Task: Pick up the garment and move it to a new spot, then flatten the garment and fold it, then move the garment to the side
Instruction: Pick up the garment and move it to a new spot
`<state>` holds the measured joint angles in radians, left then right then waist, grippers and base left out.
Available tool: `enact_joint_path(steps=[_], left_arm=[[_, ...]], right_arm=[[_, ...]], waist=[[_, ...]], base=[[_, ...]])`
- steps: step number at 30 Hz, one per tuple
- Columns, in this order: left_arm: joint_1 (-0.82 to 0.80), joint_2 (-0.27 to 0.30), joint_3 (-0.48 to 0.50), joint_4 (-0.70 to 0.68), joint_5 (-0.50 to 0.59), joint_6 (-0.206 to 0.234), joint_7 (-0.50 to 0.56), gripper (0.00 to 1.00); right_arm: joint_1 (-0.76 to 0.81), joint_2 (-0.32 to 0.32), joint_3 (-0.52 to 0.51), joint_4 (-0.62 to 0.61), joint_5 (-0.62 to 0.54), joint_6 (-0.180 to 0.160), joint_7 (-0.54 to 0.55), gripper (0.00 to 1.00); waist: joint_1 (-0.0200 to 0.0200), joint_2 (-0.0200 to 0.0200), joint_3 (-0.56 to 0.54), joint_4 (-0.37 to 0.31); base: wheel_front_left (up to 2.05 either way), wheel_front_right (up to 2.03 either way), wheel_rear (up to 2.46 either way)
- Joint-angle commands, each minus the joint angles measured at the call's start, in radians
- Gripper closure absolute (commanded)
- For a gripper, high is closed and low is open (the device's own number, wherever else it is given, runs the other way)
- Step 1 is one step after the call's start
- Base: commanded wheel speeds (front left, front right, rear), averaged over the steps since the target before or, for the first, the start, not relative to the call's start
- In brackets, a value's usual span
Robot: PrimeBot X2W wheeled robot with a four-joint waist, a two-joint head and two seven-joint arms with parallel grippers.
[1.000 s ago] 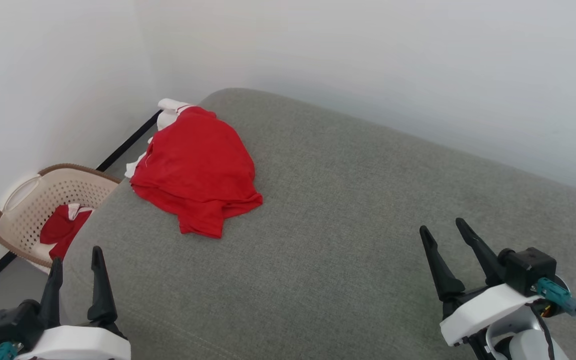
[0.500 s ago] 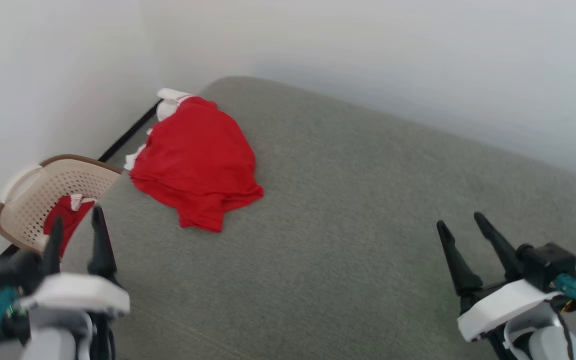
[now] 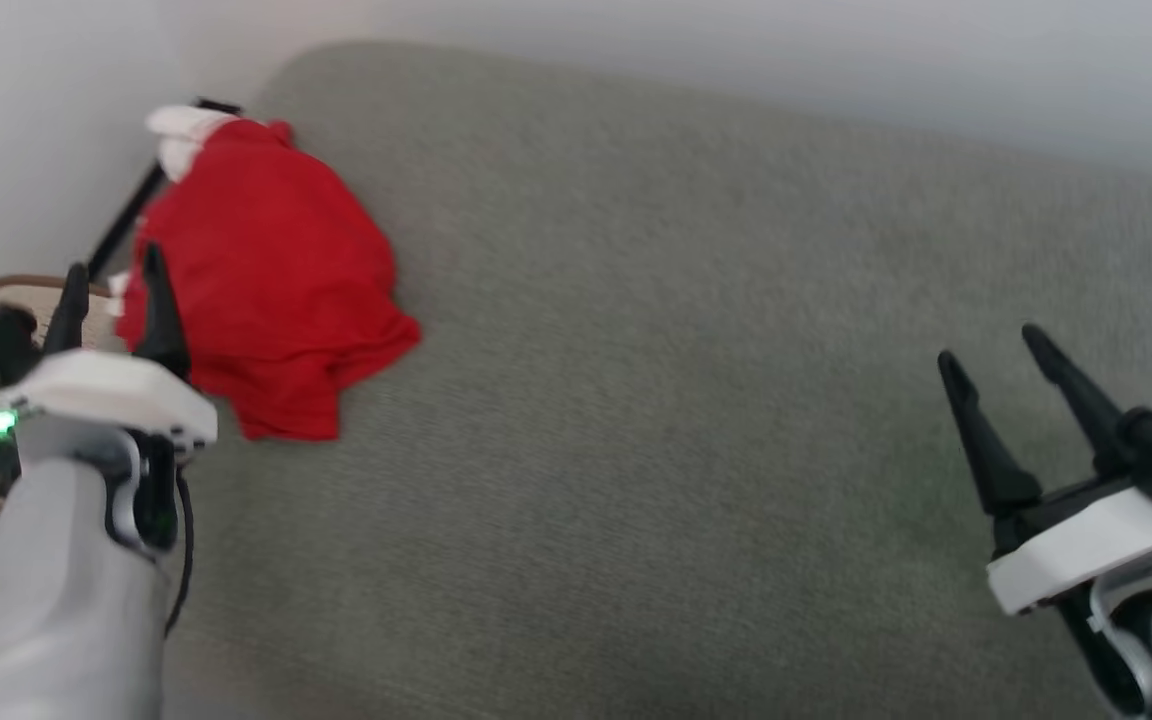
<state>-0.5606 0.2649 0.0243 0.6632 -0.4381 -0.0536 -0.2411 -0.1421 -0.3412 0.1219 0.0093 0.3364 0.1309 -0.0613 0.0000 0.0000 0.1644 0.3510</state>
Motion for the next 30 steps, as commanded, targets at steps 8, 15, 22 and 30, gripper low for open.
enact_joint_path(steps=[8,15,22,30], left_arm=[[-0.247,0.030,0.002,0.308,-0.031,-0.003,0.067,0.00],[-0.395,0.021,0.013,0.529,-0.057,0.068,0.216,0.00],[-0.425,-0.015,0.001,0.623,-0.077,0.110,0.433,0.00],[-0.414,-0.029,-0.021,0.644,-0.071,0.123,0.493,1.00]], right_arm=[[-0.053,-0.066,-0.016,-0.119,0.010,0.000,0.049,0.00],[-0.073,-0.109,-0.025,-0.194,0.010,0.000,0.081,0.00],[-0.072,-0.134,-0.035,-0.246,0.007,0.000,0.105,0.00],[-0.073,-0.136,-0.043,-0.268,0.000,0.000,0.121,0.00]], waist=[[0.0000,0.0000,0.195,-0.111],[0.0000,0.0000,0.289,-0.149],[0.0000,0.0000,0.339,-0.164],[0.0000,0.0000,0.354,-0.161]], base=[[0.00,0.00,0.00],[0.00,0.00,0.00],[0.00,0.00,0.00],[0.00,0.00,0.00]])
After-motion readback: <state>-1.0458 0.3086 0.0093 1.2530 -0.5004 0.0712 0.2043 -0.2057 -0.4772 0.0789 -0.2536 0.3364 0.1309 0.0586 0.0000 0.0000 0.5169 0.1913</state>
